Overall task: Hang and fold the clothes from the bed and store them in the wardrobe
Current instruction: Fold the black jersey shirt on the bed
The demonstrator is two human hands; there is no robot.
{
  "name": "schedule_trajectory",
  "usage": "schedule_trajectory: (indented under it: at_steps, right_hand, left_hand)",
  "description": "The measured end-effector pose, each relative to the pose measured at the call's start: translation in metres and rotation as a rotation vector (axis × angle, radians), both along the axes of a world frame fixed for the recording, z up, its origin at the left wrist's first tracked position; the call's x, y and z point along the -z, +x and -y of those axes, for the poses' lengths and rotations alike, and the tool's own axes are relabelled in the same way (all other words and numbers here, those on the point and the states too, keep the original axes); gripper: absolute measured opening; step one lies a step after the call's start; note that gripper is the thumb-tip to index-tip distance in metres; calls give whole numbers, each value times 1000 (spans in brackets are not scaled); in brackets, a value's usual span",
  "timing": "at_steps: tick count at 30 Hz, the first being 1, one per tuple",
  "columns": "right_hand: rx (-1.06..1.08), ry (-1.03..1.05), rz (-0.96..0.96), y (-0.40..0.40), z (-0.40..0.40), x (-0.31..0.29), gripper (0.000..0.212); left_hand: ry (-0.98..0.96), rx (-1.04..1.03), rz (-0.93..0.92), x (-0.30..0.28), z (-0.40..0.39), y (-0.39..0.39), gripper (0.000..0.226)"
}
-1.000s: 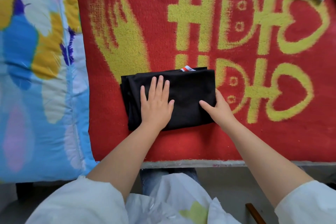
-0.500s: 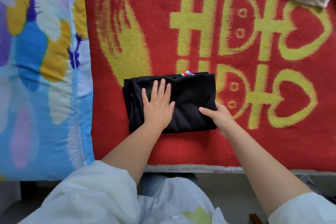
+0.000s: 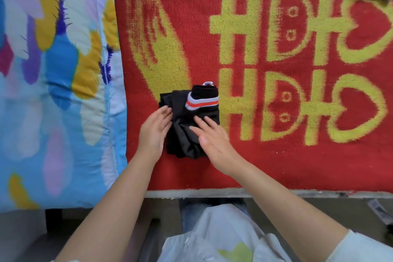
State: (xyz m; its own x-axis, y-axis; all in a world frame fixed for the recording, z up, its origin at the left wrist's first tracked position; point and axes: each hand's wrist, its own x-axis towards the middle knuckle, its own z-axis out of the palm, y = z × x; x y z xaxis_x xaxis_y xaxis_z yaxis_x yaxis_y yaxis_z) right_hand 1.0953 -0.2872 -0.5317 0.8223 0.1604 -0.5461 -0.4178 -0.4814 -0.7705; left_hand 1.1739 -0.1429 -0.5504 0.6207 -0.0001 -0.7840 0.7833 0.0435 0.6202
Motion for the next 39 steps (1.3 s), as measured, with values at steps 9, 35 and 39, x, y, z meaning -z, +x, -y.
schedule_trajectory:
  at_steps: [9, 35, 39]
  right_hand:
    - [-466, -419, 105, -6, -38, 34, 66]
    - [445, -265, -258, 85, 6, 48, 44]
    - [462, 150, -476, 59, 7, 31, 6]
  left_hand:
    - [-1, 28, -198, 16, -35, -22, 47]
    - [360, 452, -103, 30, -1, -49, 87]
    - [151, 344, -160, 19, -11, -75, 73]
